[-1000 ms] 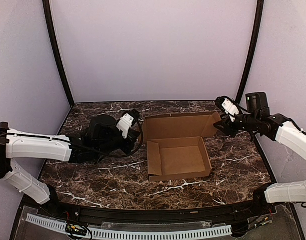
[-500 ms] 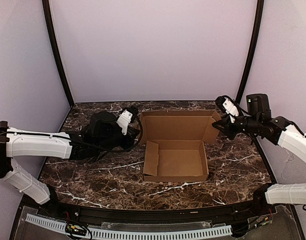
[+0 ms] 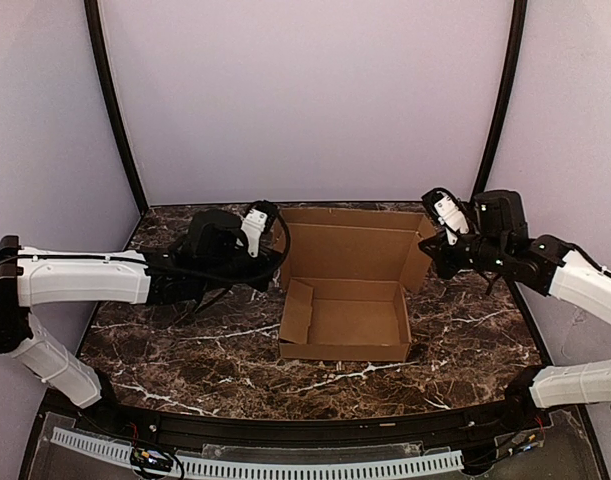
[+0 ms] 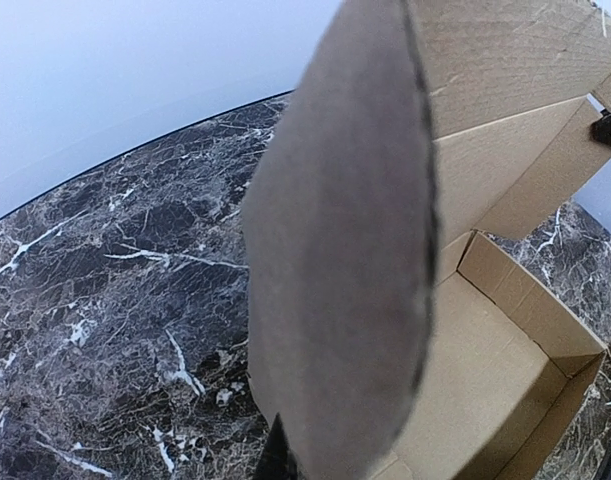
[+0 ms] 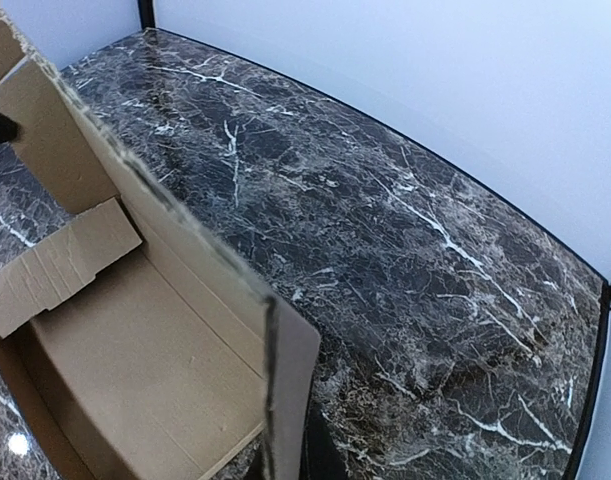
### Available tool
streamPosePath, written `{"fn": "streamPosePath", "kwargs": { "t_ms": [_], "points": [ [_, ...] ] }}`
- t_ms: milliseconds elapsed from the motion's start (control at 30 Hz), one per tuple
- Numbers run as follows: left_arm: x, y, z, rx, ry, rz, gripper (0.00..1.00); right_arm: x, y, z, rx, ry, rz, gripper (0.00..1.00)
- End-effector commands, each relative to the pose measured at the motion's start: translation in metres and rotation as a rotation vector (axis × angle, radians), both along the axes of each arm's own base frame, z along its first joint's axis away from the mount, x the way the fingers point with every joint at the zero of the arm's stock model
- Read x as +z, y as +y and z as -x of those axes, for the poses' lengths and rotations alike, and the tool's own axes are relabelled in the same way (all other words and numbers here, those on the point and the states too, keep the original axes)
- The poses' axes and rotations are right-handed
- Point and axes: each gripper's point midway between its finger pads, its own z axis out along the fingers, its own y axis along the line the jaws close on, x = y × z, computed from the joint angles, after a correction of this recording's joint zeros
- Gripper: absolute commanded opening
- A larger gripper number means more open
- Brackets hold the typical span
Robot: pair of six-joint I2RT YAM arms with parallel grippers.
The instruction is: Fold the paper box
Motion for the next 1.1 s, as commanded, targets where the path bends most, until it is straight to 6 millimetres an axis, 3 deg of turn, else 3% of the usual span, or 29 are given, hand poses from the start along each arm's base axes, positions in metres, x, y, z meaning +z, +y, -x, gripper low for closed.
{"fn": "streamPosePath", "kwargs": {
  "t_ms": [0,300,467,500,633,700,1067],
  "points": [
    [-0.006,-0.023,0.019,-0.098,0.113,0.056,0.01,-0.012,0.013,0.002,-0.062,0.108,-0.054,0.0],
    [-0.008,-0.03,0.025,-0.109,0.189,0.101,0.01,0.012,0.042,0.005,-0.117,0.12,-0.125,0.0],
    [-0.006,-0.029,0.025,-0.105,0.194,0.095,0.01,0.001,0.055,0.012,-0.118,0.139,-0.1,0.01],
    [-0.005,-0.028,0.025,-0.105,0.193,0.093,0.01,-0.003,0.056,0.014,-0.119,0.144,-0.092,0.05],
    [-0.004,-0.024,0.025,-0.096,0.188,0.079,0.01,-0.019,0.052,0.017,-0.143,0.16,-0.062,0.29],
    [-0.003,-0.022,0.027,-0.093,0.188,0.073,0.01,-0.024,0.049,0.021,-0.143,0.16,-0.059,0.36],
    [-0.003,-0.007,0.035,-0.077,0.201,0.058,0.01,-0.037,0.024,0.031,-0.209,0.149,-0.081,0.41]
  ]
}}
